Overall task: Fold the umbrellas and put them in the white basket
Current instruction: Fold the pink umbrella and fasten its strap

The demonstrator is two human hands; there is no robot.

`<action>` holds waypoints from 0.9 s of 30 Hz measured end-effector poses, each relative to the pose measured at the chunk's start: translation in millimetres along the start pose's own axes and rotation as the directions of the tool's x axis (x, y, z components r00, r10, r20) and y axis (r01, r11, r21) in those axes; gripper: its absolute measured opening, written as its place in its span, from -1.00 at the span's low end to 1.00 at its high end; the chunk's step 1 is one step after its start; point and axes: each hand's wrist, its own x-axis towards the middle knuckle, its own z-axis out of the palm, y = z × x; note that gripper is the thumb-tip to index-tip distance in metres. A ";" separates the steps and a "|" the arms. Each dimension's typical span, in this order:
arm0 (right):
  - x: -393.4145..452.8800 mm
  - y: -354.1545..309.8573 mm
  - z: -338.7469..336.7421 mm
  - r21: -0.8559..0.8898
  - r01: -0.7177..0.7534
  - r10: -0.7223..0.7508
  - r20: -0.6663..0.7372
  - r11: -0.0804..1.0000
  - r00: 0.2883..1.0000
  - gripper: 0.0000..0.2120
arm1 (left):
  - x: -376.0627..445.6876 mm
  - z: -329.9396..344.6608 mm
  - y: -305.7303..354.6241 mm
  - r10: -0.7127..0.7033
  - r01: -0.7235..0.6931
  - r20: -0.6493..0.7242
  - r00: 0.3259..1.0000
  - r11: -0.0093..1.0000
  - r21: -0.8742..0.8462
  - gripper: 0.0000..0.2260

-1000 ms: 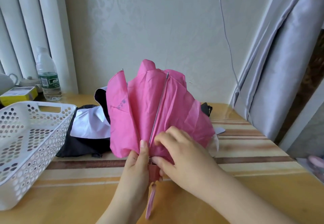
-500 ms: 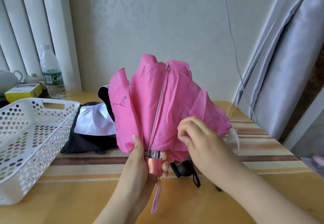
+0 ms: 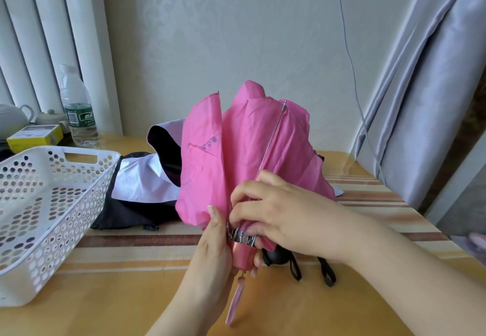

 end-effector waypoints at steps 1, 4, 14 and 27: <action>2.6 -0.3 -1.9 0.000 0.011 -0.011 0.010 1.000 1.000 -0.83 | -0.3 -0.3 0.4 -0.006 0.006 0.009 1.000 1.000 -0.009 -0.34; 9.3 -3.1 -5.6 0.010 0.035 -0.036 0.031 0.999 0.999 -0.89 | -0.9 -2.3 2.9 -0.017 0.019 0.040 0.999 0.999 -0.046 -0.38; 2.7 -3.0 -5.0 0.113 0.021 -0.009 -0.105 0.993 0.994 -0.89 | -5.2 -1.2 11.8 0.013 0.000 0.075 0.997 0.986 -0.169 -0.48; -14.4 -15.9 12.5 0.238 -0.140 0.232 -0.422 0.961 0.876 -0.87 | -6.9 -6.6 11.2 -0.058 0.062 0.024 0.998 0.981 -0.182 -0.65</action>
